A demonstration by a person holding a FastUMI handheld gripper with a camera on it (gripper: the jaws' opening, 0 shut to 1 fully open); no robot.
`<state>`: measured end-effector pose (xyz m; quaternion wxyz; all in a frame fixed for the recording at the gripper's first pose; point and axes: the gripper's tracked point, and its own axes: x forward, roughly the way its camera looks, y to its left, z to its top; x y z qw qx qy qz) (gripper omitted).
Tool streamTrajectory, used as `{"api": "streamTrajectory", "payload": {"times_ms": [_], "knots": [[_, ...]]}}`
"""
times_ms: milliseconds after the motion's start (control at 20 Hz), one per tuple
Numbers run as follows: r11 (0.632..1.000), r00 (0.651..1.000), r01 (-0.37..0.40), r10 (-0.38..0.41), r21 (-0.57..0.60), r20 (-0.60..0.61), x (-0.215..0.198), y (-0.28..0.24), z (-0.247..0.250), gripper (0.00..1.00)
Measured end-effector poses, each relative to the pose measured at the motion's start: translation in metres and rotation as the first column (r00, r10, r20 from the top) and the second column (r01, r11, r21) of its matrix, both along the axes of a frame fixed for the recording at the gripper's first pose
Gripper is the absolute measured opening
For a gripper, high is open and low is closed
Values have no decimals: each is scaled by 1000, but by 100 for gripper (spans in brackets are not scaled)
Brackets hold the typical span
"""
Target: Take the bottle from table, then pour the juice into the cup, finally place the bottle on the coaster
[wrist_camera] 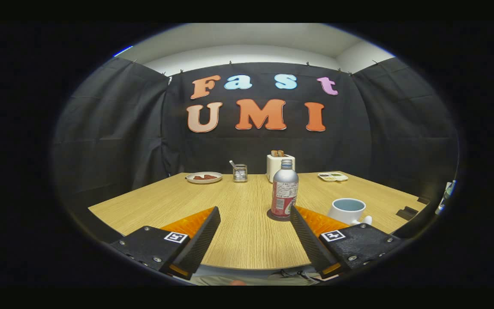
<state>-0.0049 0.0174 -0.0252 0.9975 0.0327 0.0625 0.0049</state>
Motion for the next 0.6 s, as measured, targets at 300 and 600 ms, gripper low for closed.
{"api": "streamTrajectory", "payload": {"times_ms": [300, 600], "knots": [[999, 1000, 11, -12, 49, 27, 4, 0, 10, 97], [999, 998, 43, -43, -4, 35, 13, 3, 11, 97]]}}
